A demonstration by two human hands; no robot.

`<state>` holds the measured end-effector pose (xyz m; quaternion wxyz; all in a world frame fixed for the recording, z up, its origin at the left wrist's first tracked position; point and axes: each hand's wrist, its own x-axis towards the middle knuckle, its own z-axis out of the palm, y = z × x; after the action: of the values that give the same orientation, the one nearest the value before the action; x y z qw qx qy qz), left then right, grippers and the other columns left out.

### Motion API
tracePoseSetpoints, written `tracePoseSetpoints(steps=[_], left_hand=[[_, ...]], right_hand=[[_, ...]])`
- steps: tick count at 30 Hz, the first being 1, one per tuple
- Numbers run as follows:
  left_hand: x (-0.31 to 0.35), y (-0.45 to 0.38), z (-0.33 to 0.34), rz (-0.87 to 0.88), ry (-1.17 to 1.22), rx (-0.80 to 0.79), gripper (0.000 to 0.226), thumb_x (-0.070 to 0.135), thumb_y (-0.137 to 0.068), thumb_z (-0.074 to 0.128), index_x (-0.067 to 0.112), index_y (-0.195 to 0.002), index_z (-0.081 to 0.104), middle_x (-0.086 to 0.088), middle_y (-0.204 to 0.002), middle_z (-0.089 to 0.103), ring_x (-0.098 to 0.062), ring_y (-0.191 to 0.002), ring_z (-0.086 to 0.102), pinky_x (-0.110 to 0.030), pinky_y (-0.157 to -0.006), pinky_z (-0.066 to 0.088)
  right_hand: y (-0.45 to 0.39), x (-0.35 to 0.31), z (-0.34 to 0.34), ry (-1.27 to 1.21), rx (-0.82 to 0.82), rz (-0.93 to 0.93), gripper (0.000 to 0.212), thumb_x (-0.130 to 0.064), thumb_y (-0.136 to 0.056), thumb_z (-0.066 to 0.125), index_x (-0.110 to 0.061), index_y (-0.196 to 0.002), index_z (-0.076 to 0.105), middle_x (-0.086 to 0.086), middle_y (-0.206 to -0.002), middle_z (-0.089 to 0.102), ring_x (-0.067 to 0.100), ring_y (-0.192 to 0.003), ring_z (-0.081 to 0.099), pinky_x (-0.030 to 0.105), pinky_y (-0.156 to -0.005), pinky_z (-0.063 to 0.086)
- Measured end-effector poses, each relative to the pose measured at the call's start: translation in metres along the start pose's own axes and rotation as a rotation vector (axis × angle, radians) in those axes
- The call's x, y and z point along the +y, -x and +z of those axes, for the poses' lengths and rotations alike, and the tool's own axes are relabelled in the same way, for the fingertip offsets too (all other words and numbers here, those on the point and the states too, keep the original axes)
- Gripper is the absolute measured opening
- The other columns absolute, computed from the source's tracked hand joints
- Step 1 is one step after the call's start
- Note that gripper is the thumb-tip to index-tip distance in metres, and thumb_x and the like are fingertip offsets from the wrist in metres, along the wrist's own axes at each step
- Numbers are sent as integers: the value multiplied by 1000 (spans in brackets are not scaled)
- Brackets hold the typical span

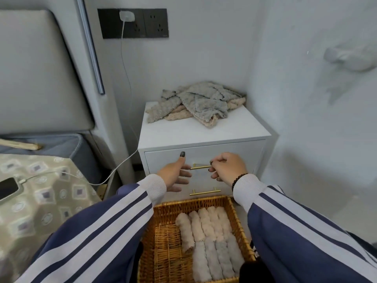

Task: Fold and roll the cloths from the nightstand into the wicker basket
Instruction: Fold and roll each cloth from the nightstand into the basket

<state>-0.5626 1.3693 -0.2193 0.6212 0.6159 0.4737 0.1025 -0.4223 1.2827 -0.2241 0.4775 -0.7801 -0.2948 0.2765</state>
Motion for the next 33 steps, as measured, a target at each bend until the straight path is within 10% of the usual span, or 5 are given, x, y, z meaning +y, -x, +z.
tracePoseSetpoints(steps=[20,26,33], left_hand=[[72,-42,-35,220,511,1,48,42,-103,27,13,-103,66,-8,-102,74,-24,-96,70,-38,-81,53],[76,-54,-48,224,560,-7,50,43,-103,26,13,-106,66,-6,-98,76,-23,-93,72,-38,-84,54],[84,-60,-54,217,549,-32,50,44,-104,24,15,-105,65,-5,-97,76,-23,-94,72,-38,-84,53]], right_hand=[[-106,-61,14,23,185,-199,13,-7,-85,52,-14,-87,63,3,-81,67,16,-62,66,11,-46,42],[-185,-96,23,343,311,-382,33,-13,-87,54,-12,-120,51,5,-122,51,20,-102,52,35,-91,47],[-246,-115,42,1093,149,-329,36,-38,-93,44,-18,-121,51,11,-143,31,32,-134,24,41,-106,29]])
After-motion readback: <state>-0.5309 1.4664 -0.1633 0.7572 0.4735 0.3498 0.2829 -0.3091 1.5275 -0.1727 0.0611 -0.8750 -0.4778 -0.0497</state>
